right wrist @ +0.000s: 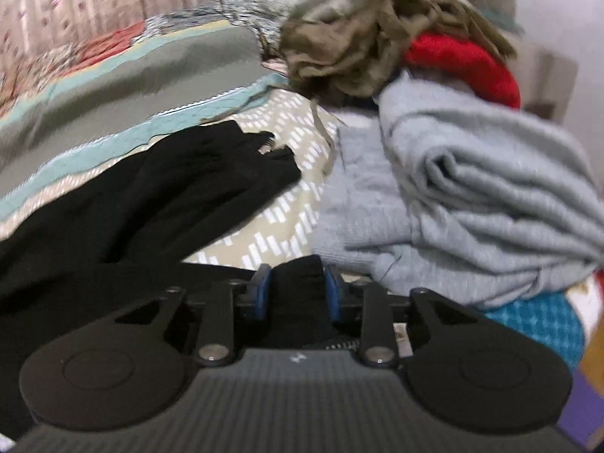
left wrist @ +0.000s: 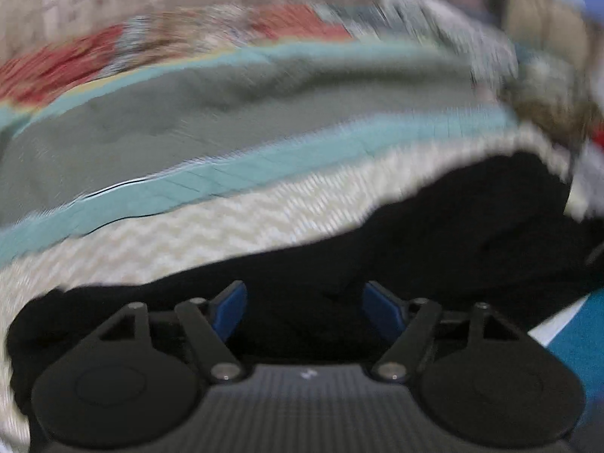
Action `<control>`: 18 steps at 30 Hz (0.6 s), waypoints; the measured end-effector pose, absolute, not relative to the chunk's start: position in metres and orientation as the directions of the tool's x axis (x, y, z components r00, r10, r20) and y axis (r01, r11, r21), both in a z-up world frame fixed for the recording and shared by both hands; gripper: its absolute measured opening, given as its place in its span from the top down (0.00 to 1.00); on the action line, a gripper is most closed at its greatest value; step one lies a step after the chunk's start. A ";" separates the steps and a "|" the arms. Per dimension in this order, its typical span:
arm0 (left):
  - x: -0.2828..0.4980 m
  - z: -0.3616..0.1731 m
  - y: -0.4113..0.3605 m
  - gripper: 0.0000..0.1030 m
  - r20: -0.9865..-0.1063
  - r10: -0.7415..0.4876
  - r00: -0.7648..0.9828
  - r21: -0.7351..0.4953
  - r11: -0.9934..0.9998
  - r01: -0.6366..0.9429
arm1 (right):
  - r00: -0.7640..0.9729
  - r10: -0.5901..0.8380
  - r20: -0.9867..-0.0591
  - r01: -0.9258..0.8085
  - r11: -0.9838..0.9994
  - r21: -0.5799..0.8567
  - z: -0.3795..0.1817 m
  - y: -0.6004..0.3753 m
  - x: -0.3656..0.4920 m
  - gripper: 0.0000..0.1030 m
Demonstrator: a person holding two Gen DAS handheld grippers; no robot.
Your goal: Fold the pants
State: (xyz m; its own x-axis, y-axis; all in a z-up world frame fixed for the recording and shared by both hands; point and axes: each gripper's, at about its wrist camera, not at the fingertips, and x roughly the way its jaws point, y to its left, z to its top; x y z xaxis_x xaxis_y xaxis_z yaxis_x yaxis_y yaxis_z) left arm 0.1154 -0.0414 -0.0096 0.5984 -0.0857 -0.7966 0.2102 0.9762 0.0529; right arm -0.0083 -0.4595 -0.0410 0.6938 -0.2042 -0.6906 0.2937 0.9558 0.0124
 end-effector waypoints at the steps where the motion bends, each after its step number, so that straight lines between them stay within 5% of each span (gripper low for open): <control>1: 0.123 -0.022 -0.053 0.47 -0.811 -0.061 0.582 0.096 0.968 0.234 | 0.706 -0.202 -0.678 0.295 0.955 0.022 -0.036 -0.461 -0.011 0.71; 3: 0.140 -0.048 -0.065 0.88 -0.842 0.028 0.539 0.198 0.945 0.259 | 0.751 -0.190 -0.633 0.298 0.952 0.067 -0.019 -0.466 -0.022 0.71; 6: 0.159 -0.035 -0.041 0.92 -0.833 -0.020 0.553 0.087 0.982 0.166 | 0.820 -0.173 -0.545 0.262 0.961 0.089 0.016 -0.467 -0.023 0.71; 11: 0.195 0.018 -0.010 0.92 -0.743 -0.036 0.668 -0.010 0.999 0.043 | 0.867 -0.145 -0.477 0.217 0.971 0.100 0.045 -0.471 0.029 0.71; 15: 0.237 0.019 0.001 0.90 -0.741 -0.018 0.671 -0.048 0.999 -0.026 | 0.833 -0.120 -0.541 0.242 0.957 0.160 0.023 -0.477 0.108 0.69; 17: 0.264 0.006 0.003 0.80 -0.743 0.046 0.667 -0.030 0.994 -0.101 | 0.776 -0.115 -0.620 0.268 0.950 0.159 -0.005 -0.477 0.149 0.61; 18: 0.278 -0.006 0.004 0.53 -0.758 0.097 0.644 0.004 0.989 -0.145 | 0.735 -0.141 -0.663 0.291 0.949 0.120 -0.022 -0.476 0.169 0.56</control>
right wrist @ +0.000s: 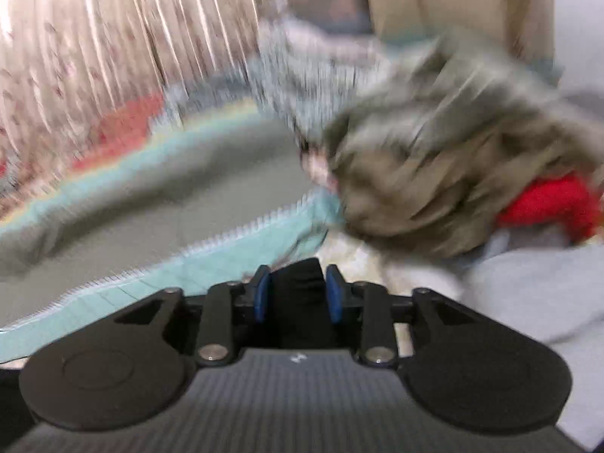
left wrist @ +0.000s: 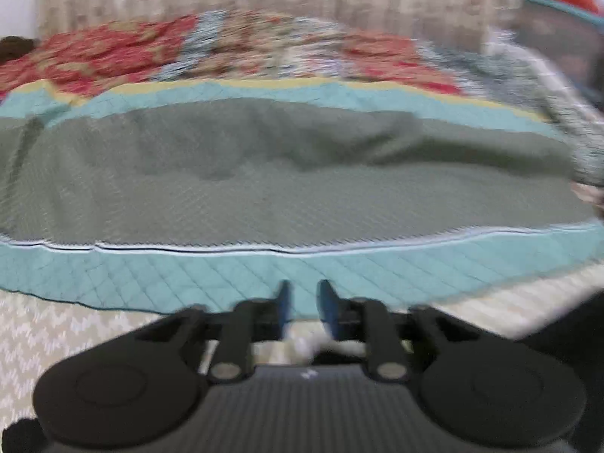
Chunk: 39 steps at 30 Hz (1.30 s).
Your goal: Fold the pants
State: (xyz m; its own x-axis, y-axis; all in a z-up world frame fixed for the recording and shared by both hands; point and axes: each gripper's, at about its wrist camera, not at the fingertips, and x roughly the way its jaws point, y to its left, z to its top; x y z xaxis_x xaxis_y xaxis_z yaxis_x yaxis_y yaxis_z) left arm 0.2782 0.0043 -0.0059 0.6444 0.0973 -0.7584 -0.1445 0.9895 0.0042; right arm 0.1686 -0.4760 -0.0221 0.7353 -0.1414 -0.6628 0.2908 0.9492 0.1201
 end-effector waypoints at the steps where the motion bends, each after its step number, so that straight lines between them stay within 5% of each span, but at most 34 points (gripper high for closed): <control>1: 0.291 -0.016 0.007 0.40 -0.790 0.131 0.599 0.027 0.983 -0.180 | 0.696 -0.197 -0.691 0.332 0.941 0.067 -0.033 -0.473 0.174 0.56; 3: 0.296 -0.026 0.018 0.55 -0.837 0.119 0.534 -0.010 0.973 -0.232 | 0.691 -0.225 -0.687 0.382 0.920 0.083 -0.038 -0.474 0.173 0.55; 7: 0.244 0.000 0.042 0.51 -0.769 0.005 0.639 -0.145 0.973 -0.181 | 0.795 -0.150 -0.588 0.324 0.924 0.201 -0.018 -0.471 0.129 0.55; 13: 0.120 0.044 0.110 0.43 -0.685 0.089 0.723 -0.146 0.956 -0.256 | 0.836 0.022 -0.549 0.175 0.937 0.303 -0.008 -0.444 0.066 0.55; 17: 0.032 0.046 0.161 0.38 -0.706 0.214 0.675 -0.147 0.889 -0.435 | 0.811 0.147 -0.566 0.119 0.906 0.406 -0.020 -0.413 0.038 0.54; 21: -0.034 0.028 0.202 0.34 -0.760 0.203 0.617 -0.245 0.791 -0.561 | 0.771 0.240 -0.590 0.102 0.868 0.486 -0.029 -0.378 0.012 0.54; 27: -0.070 -0.023 0.214 0.29 -0.770 -0.014 0.637 -0.497 0.639 -0.587 | 0.704 0.319 -0.635 0.109 0.835 0.540 -0.033 -0.341 -0.008 0.53; 31: -0.061 -0.061 0.202 0.12 -0.692 -0.216 0.689 -0.678 0.525 -0.515 | 0.676 0.348 -0.650 0.073 0.845 0.529 -0.022 -0.324 -0.012 0.53; 33: -0.046 -0.083 0.193 0.11 -0.670 -0.265 0.694 -0.712 0.494 -0.499 | 0.669 0.351 -0.655 0.064 0.851 0.521 -0.019 -0.316 -0.013 0.53; 35: -0.031 -0.090 0.186 0.18 -0.667 -0.232 0.708 -0.697 0.530 -0.482 | 0.667 0.353 -0.656 0.063 0.851 0.522 -0.017 -0.308 -0.014 0.53; 36: -0.026 -0.088 0.185 0.57 -0.660 -0.218 0.719 -0.694 0.543 -0.472 | 0.665 0.358 -0.655 0.062 0.848 0.526 -0.016 -0.305 -0.015 0.53; 37: -0.021 -0.085 0.187 0.83 -0.670 -0.215 0.711 -0.684 0.549 -0.480 | 0.661 0.364 -0.656 0.058 0.847 0.528 -0.015 -0.301 -0.015 0.53; 39: -0.020 -0.064 0.191 0.85 -0.670 -0.156 0.726 -0.656 0.582 -0.480 | 0.656 0.366 -0.660 0.034 0.859 0.510 -0.012 -0.291 -0.017 0.53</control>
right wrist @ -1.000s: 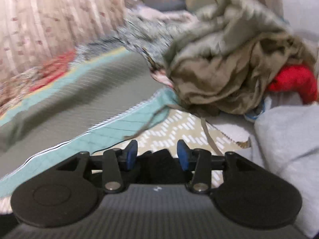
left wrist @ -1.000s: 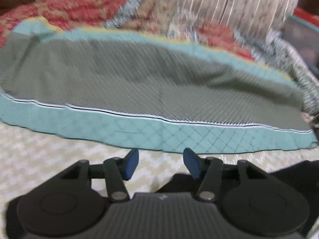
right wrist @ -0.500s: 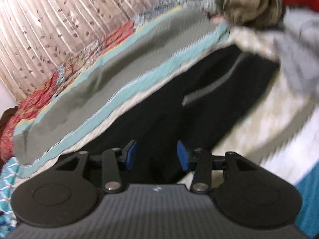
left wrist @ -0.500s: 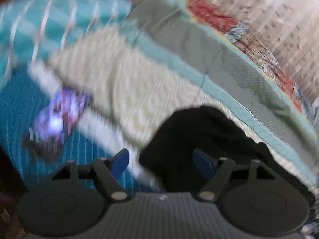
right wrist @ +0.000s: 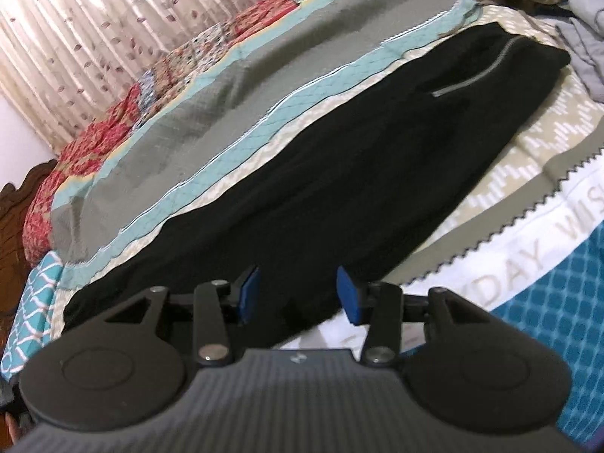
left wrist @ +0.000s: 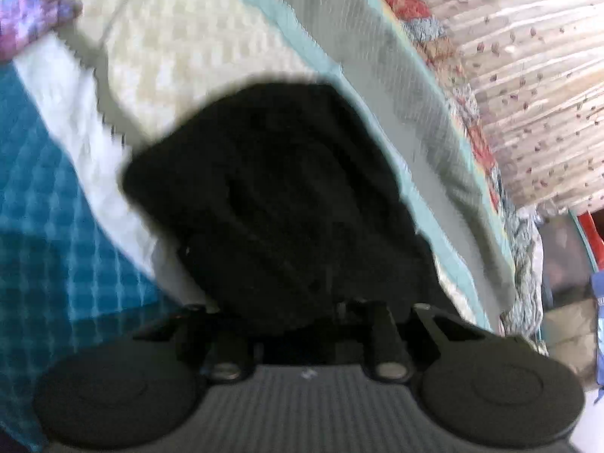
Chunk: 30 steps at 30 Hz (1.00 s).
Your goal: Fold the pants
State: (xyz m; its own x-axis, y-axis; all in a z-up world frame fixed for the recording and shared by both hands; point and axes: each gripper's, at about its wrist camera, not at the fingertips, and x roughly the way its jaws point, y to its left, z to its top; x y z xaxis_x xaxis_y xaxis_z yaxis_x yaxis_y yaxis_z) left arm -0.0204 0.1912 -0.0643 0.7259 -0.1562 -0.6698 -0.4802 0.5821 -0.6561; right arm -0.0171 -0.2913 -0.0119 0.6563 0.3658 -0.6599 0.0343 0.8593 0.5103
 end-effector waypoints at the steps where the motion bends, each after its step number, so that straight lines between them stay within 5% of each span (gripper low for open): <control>1: -0.028 -0.044 0.184 0.87 -0.670 -0.086 0.738 -0.599 0.651 -0.467 | 0.659 0.359 -0.661 0.018 0.871 0.490 -0.010 -0.286 -0.019 0.53; 4: -0.037 0.009 0.138 0.84 -0.643 0.192 0.741 -0.223 0.879 -0.422 | 0.665 0.334 -0.668 -0.011 0.899 0.438 -0.011 -0.276 -0.026 0.53; 8: -0.023 -0.015 0.119 0.76 -0.721 0.247 0.647 -0.074 0.901 -0.427 | 0.635 0.331 -0.698 0.008 0.901 0.434 -0.021 -0.269 -0.023 0.53; 11: -0.023 -0.060 0.142 0.58 -0.842 0.158 0.516 -0.148 0.851 -0.503 | 0.612 0.348 -0.710 0.001 0.897 0.441 -0.023 -0.260 -0.024 0.53; 16: -0.072 -0.050 0.184 0.28 -0.758 0.049 0.650 -0.416 0.732 -0.540 | 0.595 0.394 -0.701 -0.153 0.911 0.383 -0.009 -0.234 -0.033 0.53; 20: -0.081 -0.058 0.224 0.33 -0.711 -0.016 0.703 -0.580 0.579 -0.573 | 0.540 0.508 -0.671 -0.370 0.859 0.354 0.007 -0.181 -0.022 0.53; 24: -0.068 -0.074 0.239 0.79 -0.641 -0.102 0.760 -0.693 0.502 -0.517 | 0.443 0.634 -0.634 -0.592 0.738 0.324 0.024 -0.103 -0.011 0.50; 30: -0.044 -0.037 0.204 0.84 -0.571 -0.053 0.820 -0.610 0.696 -0.380 | 0.316 0.725 -0.612 -0.805 0.546 0.232 0.043 -0.012 0.000 0.43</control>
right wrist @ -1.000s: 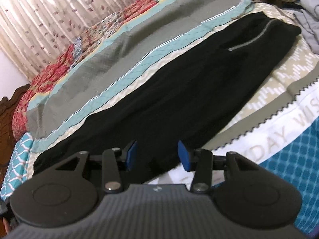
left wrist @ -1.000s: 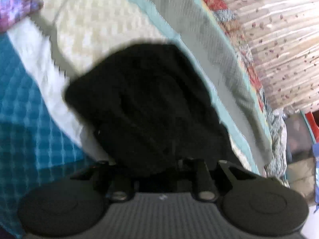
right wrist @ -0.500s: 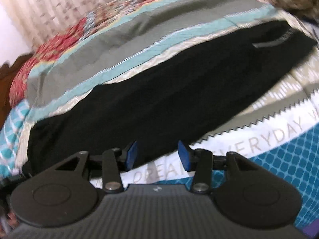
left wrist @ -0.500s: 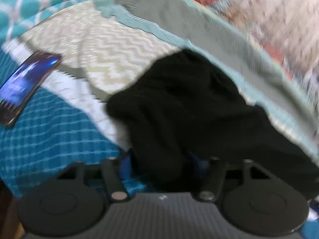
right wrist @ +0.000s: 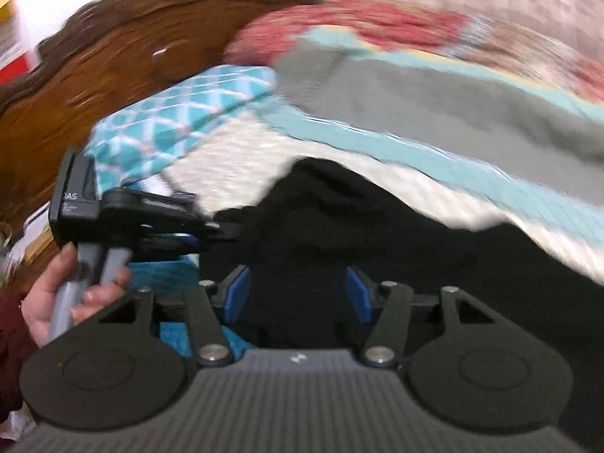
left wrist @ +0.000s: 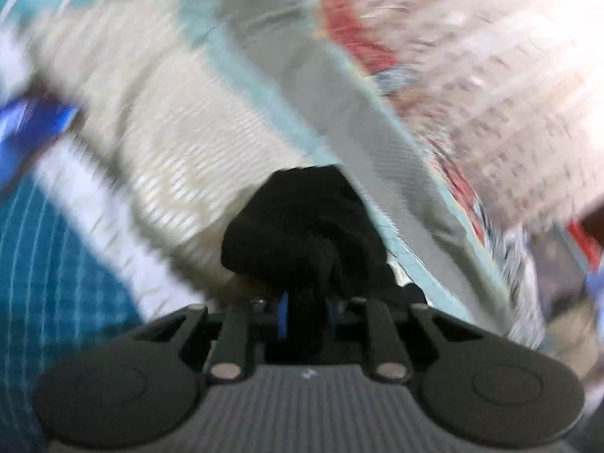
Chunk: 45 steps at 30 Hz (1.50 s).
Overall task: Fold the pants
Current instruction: 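Grasp the pant leg cuffs with the left gripper while the right gripper grasps beside it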
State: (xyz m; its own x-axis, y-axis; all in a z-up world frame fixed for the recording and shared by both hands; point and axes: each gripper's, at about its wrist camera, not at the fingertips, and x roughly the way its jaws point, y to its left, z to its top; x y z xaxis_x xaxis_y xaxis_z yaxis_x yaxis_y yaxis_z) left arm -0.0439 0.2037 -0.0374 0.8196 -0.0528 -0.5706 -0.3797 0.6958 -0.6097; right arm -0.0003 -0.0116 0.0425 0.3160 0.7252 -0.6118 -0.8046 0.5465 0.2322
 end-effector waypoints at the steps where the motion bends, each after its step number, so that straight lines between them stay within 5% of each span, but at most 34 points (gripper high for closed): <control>1: -0.043 -0.029 0.190 0.84 -0.564 -0.023 0.825 -0.547 0.759 -0.353 | 0.339 0.718 -0.608 -0.791 0.567 0.230 0.047 -0.006 0.008 0.43; 7: -0.045 -0.015 0.096 0.82 -0.516 0.080 0.853 -0.160 0.969 -0.188 | 0.378 0.709 -0.595 -0.725 0.627 0.287 0.063 0.009 0.057 0.43; 10: -0.040 -0.023 0.066 0.81 -0.518 0.081 0.851 -0.065 0.989 -0.134 | 0.276 0.722 -0.634 -0.764 0.565 0.311 0.060 0.020 0.051 0.41; 13: -0.036 -0.029 0.048 0.81 -0.522 0.080 0.849 -0.012 0.995 -0.101 | 0.136 0.720 -0.680 -0.797 0.488 0.357 0.051 0.039 0.049 0.27; 17: -0.033 -0.035 0.038 0.81 -0.527 0.066 0.848 0.005 0.997 -0.075 | 0.088 0.600 -0.795 -0.867 0.440 0.236 0.035 0.069 0.039 0.22; 19: -0.034 -0.034 0.034 0.81 -0.524 0.060 0.850 0.015 0.998 -0.060 | 0.098 0.528 -0.844 -0.873 0.452 0.181 0.023 0.073 0.038 0.32; 21: -0.039 -0.032 0.032 0.75 -0.521 0.033 0.853 0.021 0.999 -0.026 | 0.104 0.520 -0.848 -0.856 0.480 0.190 0.017 0.069 0.044 0.83; 23: -0.050 -0.029 0.034 0.68 -0.514 0.001 0.858 0.024 1.000 0.014 | 0.155 0.556 -0.817 -0.812 0.543 0.216 0.022 0.051 0.053 0.83; 26: -0.068 -0.024 0.061 0.60 -0.511 -0.036 0.859 -0.066 0.998 0.003 | 0.228 0.613 -0.757 -0.721 0.628 0.291 0.033 0.023 0.075 0.89; 34: -0.057 -0.054 0.198 0.54 -0.512 -0.202 0.835 -0.696 0.668 -0.265 | 0.345 0.567 -0.748 -0.589 0.751 0.298 0.022 -0.014 0.099 0.94; 39: -0.038 -0.066 0.221 0.58 -0.531 -0.197 0.824 -0.724 0.611 -0.320 | 0.421 0.513 -0.748 -0.526 0.810 0.260 0.017 -0.032 0.105 0.94; 45: -0.004 -0.072 0.226 0.51 -0.541 -0.198 0.817 -0.725 0.602 -0.335 | 0.411 0.533 -0.740 -0.419 0.831 0.367 0.006 -0.062 0.120 0.94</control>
State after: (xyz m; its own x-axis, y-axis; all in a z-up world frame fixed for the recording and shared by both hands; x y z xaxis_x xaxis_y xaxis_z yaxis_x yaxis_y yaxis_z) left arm -0.0042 0.2263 -0.0718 0.8173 -0.1976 -0.5413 -0.3350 0.6015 -0.7252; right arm 0.1201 -0.0619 0.0064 0.4106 0.5332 -0.7397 -0.4186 0.8309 0.3666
